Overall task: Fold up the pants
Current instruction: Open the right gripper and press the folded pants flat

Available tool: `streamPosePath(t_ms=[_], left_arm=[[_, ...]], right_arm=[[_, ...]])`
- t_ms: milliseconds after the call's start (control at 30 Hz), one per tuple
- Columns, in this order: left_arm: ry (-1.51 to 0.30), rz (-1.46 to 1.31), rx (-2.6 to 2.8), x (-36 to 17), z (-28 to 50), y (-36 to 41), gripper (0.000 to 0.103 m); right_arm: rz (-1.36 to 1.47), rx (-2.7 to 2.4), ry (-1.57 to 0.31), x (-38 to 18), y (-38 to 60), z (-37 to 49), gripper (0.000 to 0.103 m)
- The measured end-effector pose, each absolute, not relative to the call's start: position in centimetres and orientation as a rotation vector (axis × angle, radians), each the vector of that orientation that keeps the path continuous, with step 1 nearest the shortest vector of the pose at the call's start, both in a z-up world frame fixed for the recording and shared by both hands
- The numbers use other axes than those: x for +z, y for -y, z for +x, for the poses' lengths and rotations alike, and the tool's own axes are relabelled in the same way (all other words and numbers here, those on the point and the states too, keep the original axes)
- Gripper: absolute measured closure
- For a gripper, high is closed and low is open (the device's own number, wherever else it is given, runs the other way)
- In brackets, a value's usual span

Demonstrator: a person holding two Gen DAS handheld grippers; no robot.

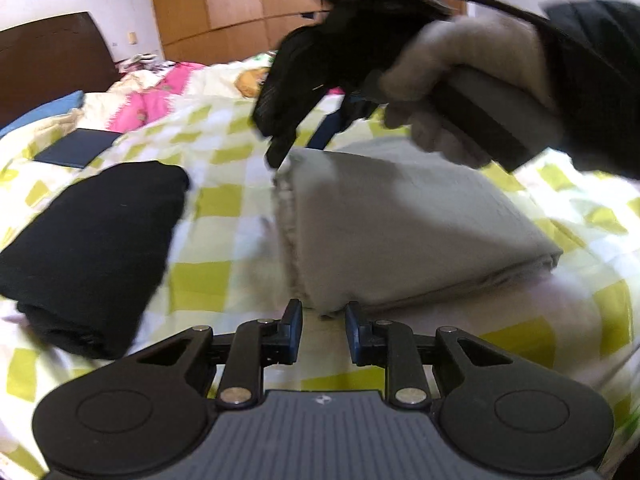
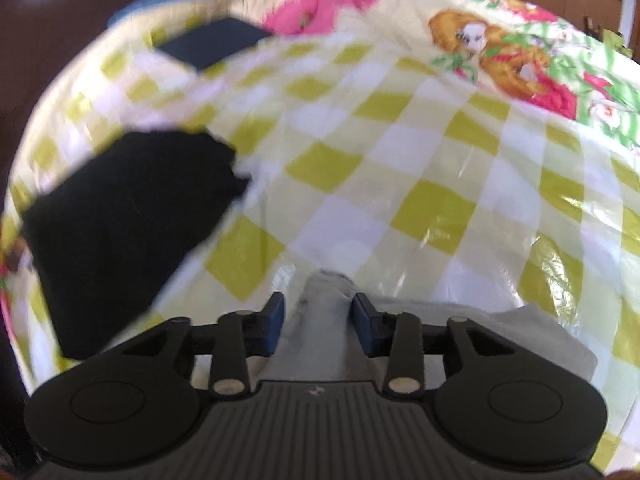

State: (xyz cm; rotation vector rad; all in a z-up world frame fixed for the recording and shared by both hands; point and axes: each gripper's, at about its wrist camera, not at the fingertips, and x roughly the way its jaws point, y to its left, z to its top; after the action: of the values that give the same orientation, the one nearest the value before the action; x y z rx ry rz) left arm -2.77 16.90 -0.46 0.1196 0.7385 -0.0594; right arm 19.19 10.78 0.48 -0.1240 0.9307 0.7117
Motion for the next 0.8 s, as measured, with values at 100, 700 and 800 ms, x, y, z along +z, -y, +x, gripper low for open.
streamPosePath(t_ms=[100,700,800], left_arm=[[-0.711,0.106,-0.041,0.9,-2.7,-17.5,0.063],[-0.733,0.429,-0.006,2.8,-0.8,-16.1,0.037],[-0.704,0.432,0.017,4.3,-1.9,-15.9,0.037]], right_arm=[[-0.080,0.673,-0.842,2.8,-7.0,17.9,0.050],[0.363,0.587,-1.019,-5.6,8.2,13.8,0.037],[0.426,0.656,-1.025,-5.8,9.1,13.5,0.037]])
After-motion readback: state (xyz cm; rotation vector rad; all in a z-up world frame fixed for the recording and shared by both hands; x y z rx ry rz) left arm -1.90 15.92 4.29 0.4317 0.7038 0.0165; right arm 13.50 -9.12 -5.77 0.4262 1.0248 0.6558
